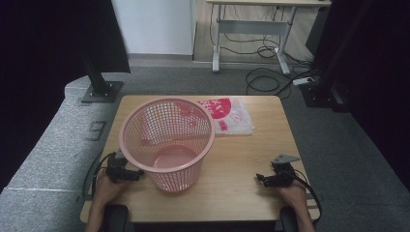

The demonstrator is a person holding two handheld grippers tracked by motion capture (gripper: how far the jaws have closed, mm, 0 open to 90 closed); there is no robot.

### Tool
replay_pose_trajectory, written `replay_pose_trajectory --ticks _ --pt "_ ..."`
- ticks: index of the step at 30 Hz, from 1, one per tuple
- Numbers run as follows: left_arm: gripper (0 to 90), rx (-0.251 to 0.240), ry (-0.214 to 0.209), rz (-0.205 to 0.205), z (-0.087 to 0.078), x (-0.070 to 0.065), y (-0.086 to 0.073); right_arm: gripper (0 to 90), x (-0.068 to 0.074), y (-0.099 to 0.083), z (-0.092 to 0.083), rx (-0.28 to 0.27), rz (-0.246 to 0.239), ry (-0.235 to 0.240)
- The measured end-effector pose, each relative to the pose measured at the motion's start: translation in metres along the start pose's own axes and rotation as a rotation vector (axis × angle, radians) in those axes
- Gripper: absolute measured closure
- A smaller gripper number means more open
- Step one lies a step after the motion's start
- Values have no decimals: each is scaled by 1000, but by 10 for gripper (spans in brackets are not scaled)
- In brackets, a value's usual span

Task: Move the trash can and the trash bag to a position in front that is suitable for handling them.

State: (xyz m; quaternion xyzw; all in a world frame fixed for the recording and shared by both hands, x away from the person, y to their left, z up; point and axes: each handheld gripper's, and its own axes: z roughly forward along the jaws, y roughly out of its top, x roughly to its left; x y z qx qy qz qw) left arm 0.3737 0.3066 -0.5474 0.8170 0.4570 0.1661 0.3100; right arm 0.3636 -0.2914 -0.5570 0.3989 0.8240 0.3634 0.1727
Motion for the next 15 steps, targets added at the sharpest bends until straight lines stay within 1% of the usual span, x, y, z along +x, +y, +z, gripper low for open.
replay_pose_trajectory --ticks 2,4,9,15 --pt "0 0 0 0 0 0 0 9 1 1 2 13 -11 10" --pt "0 2 -6 7 0 -1 0 0 1 2 3 17 -15 13" --pt "0 0 -16 19 1 -2 1 0 3 2 4 23 -9 9" --pt "0 -1 -14 17 1 -3 1 0 3 2 4 23 -9 9"
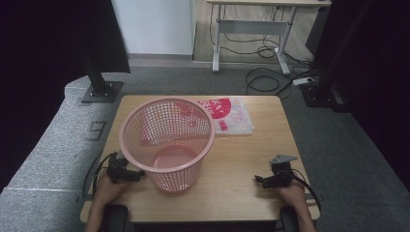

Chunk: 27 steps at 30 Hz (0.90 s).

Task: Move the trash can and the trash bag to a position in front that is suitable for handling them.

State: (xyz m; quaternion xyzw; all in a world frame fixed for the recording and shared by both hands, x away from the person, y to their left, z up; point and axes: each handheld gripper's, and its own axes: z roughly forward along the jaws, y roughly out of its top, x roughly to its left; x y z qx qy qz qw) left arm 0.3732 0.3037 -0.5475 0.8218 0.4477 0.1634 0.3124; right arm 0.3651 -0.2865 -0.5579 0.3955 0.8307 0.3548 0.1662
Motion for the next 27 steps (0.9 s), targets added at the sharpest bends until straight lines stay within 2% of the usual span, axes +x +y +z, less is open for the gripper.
replay_pose_trajectory --ticks 6,10,13,15,16,19,20,21,23,24,27 --pt "0 -2 2 -1 0 0 0 3 2 0 -1 1 14 -11" --pt "0 -2 2 -1 0 0 0 87 3 6 -2 30 21 -16" --pt "0 -1 1 -1 0 0 0 87 1 12 0 34 26 -22" --pt "0 -2 2 -1 0 0 0 89 -5 23 2 27 34 -37" --pt "0 -2 2 -1 0 0 0 89 -5 23 2 27 34 -37" --pt "0 -1 4 -1 0 0 0 88 -16 45 6 15 49 -51" --pt "0 -2 4 -2 0 0 0 88 -16 45 6 15 49 -51" --pt "0 -3 2 -2 1 0 0 89 -21 57 11 4 64 -53" --pt "0 -3 2 -3 0 0 0 92 -24 63 13 3 69 -59" --pt "0 -3 2 -2 1 0 0 126 -29 74 19 2 77 -68" --pt "0 -2 0 -3 1 0 0 125 -33 85 25 8 82 -77"
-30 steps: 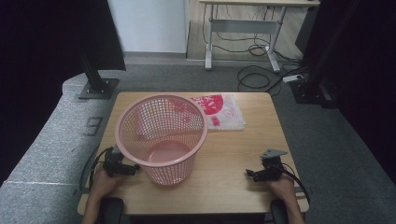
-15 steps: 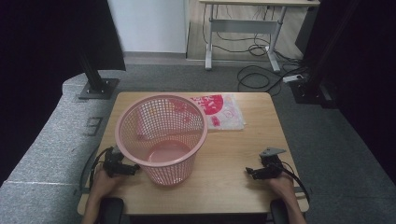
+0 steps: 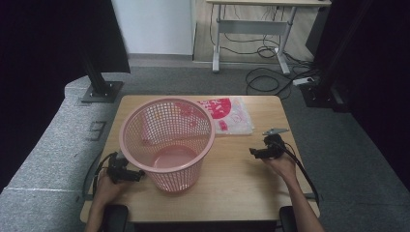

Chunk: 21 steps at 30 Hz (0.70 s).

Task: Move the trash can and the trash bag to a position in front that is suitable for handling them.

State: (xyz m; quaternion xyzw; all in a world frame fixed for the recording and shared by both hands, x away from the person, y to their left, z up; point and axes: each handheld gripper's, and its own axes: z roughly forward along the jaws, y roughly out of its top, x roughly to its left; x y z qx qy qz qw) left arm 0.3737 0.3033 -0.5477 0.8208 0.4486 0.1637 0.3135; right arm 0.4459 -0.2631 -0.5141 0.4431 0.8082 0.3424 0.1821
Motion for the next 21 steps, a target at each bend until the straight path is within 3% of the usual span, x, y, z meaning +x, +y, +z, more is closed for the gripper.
replay_pose_trajectory --ticks 5,10,13,17,18,21 --pt "0 2 0 3 0 0 0 176 -3 26 17 15 -39 -23" --pt "0 3 0 4 0 0 1 266 -11 53 33 15 0 -19" --pt "0 3 -1 5 0 0 1 319 -17 70 45 11 -10 -42" --pt "0 4 -1 5 0 0 1 335 -23 80 59 32 -12 -61" --pt "0 4 -1 4 0 0 1 338 -29 82 70 59 8 -80" --pt "0 4 -1 5 1 0 1 348 -38 82 81 75 29 -100"
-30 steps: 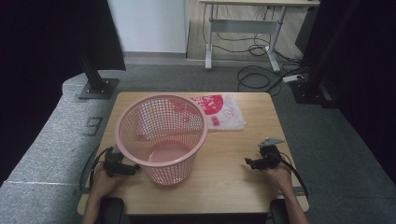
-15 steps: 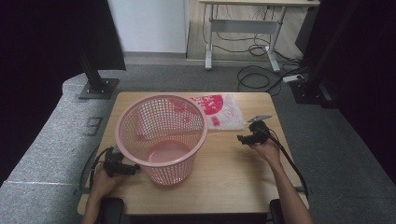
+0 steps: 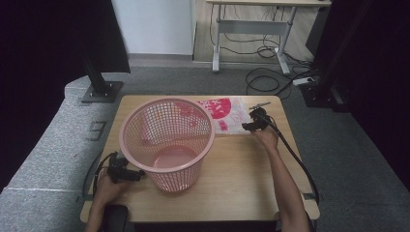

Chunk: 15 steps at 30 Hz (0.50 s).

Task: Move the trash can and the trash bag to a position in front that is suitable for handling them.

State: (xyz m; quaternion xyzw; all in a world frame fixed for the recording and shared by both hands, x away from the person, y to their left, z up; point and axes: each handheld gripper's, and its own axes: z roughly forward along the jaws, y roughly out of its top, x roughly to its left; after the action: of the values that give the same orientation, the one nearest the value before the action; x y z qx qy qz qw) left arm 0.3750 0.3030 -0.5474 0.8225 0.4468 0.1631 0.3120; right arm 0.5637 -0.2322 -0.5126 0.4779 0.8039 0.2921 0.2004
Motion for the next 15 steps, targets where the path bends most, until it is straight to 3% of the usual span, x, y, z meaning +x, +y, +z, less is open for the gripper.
replay_pose_trajectory --ticks 2,3,6,10,11,12,15 --pt "0 0 0 1 0 0 0 348 -7 -2 9 8 31 -12" --pt "0 0 0 0 0 0 0 349 -13 -5 18 25 71 -8" --pt "0 0 0 1 0 0 0 365 -17 -7 25 44 97 -8" --pt "0 0 2 1 0 0 0 702 -15 -7 25 34 78 16" --pt "0 0 -1 1 0 0 0 702 -15 -7 25 34 78 16" --pt "0 0 0 1 0 0 0 777 -14 -7 24 38 75 22" --pt "0 0 0 0 0 0 0 849 -10 -11 18 59 49 31"
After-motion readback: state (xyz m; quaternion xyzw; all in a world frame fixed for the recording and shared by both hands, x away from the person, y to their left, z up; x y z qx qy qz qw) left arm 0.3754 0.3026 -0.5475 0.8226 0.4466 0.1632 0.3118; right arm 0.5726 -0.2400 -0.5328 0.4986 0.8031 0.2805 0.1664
